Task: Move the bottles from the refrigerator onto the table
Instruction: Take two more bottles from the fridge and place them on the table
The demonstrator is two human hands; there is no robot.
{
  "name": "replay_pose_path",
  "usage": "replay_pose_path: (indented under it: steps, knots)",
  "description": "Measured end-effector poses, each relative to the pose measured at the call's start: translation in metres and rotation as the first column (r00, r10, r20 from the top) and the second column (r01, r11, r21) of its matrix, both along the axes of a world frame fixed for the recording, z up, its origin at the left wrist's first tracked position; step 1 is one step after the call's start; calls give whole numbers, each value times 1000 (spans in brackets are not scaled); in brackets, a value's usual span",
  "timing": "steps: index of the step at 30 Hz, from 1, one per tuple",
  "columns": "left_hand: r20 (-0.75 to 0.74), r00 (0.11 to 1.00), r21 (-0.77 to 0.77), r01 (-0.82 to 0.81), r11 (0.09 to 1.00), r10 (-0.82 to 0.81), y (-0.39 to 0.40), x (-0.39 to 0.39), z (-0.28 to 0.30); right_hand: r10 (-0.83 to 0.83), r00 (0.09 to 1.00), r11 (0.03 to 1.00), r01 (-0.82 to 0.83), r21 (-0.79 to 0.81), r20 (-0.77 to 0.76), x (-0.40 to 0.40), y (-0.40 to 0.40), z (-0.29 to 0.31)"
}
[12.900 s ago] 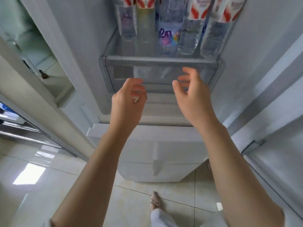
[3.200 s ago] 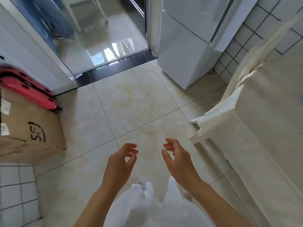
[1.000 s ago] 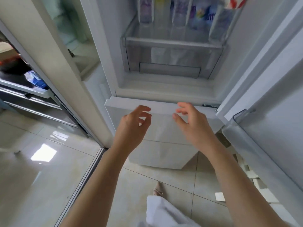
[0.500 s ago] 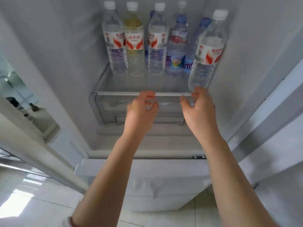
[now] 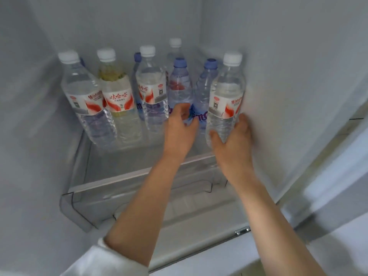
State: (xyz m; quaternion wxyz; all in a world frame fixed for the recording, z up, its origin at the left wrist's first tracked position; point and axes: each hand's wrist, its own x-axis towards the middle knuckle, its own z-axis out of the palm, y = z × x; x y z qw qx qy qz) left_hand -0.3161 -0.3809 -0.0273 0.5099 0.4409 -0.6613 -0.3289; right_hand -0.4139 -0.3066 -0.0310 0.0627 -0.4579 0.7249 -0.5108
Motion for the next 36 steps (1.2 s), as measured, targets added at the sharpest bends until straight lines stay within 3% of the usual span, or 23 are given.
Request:
replay_pose_path:
  steps: [6, 15, 18, 21, 24, 28, 36]
  knots:
    - [5, 998, -51, -68, 996, 68, -24, -19, 2, -157, 969, 987, 160, 2, -191, 8, -12, -7]
    - [132, 988, -204, -51, 978, 79, -26, -33, -3, -309, 906, 943, 331, 32, -289, 15, -12, -4]
    - [113, 988, -198, -80, 977, 104, -25, -34, -5, -261, 946, 962, 272, 35, -194, 18, -10, -2]
    - [88, 989, -201, -97, 975, 116, -24, -35, -10, -150, 989, 989, 150, -9, -8, 22, -5, 0]
    - [25, 996, -186, -78, 979, 84, -23, -38, -13, -96, 974, 992, 110, -55, 206, 18, 2, 3]
    - [-2, 996, -192, -92, 977, 93, -16, -44, -8, -118, 978, 985, 137, -109, 170, 14, 10, 7]
    - [244, 944, -169, -186, 968, 223, -20, -60, 5, -74, 990, 993, 84, -81, 120, 8, 31, 12]
